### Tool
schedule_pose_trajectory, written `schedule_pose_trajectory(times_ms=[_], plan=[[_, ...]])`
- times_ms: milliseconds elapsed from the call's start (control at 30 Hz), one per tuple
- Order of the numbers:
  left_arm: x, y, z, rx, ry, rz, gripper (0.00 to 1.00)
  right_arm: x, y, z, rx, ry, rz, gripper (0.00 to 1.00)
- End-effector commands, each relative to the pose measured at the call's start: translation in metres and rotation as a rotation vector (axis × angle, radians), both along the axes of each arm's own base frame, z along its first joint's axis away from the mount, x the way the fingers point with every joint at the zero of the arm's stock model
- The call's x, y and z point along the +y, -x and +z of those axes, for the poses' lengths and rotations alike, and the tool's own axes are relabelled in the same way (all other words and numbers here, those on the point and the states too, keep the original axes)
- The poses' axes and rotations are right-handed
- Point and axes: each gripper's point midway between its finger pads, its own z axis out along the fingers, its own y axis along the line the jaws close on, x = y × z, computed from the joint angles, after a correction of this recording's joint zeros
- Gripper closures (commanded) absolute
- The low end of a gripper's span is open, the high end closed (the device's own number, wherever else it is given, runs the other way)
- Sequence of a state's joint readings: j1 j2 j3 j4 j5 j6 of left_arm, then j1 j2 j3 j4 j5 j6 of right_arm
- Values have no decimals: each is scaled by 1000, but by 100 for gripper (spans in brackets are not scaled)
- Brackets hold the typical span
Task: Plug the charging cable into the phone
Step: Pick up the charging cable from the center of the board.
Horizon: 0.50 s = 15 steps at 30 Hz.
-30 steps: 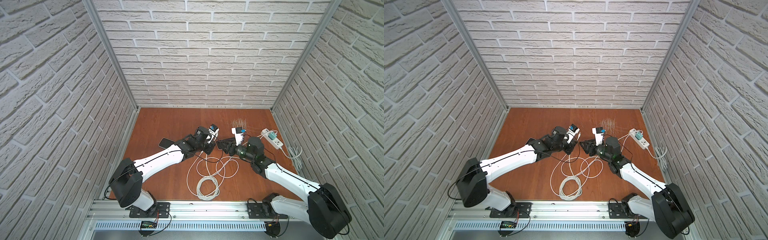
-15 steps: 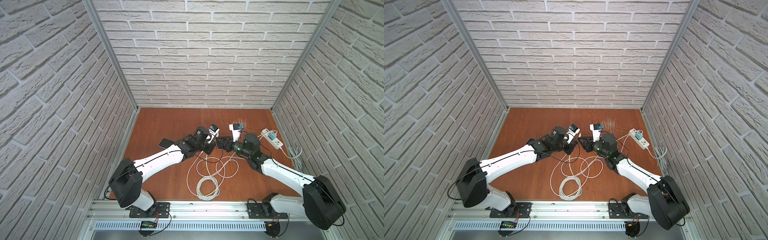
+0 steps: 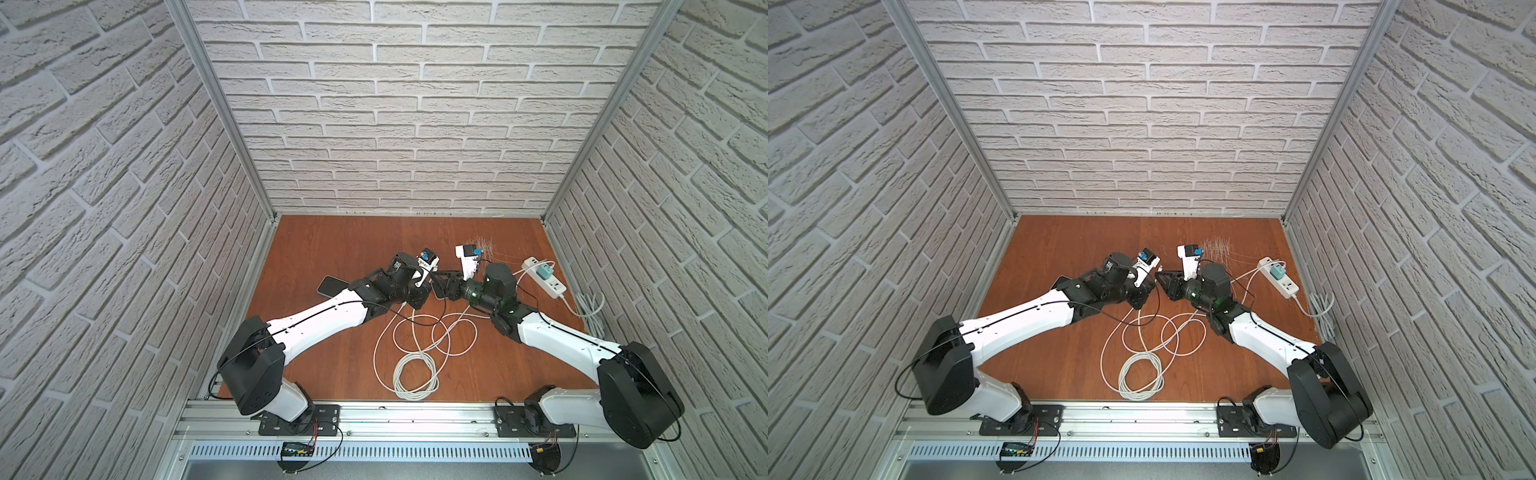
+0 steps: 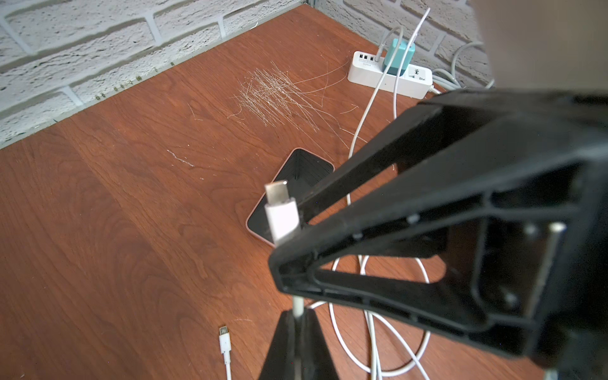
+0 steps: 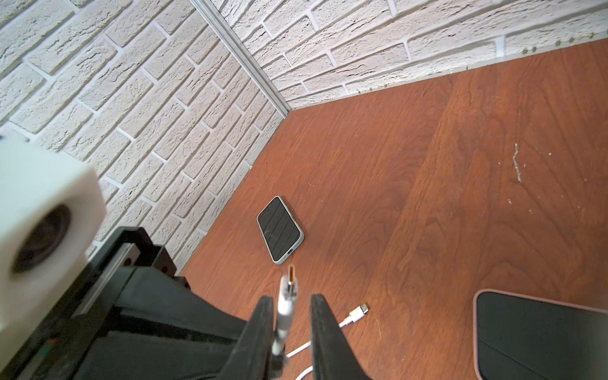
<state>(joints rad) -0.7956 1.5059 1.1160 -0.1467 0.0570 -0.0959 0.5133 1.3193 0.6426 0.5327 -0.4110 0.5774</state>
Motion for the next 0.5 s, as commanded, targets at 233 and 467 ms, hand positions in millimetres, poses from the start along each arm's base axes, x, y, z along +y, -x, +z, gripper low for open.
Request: schedule_pose_trajectory(times_ms=[233,467], plan=[[-8,-2,13,-36,48,-14,100,7,-3,18,-55,-36,12,84],[-9,-2,12,-32,46,-17,100,8,-2,18,-56,-38,23,93]])
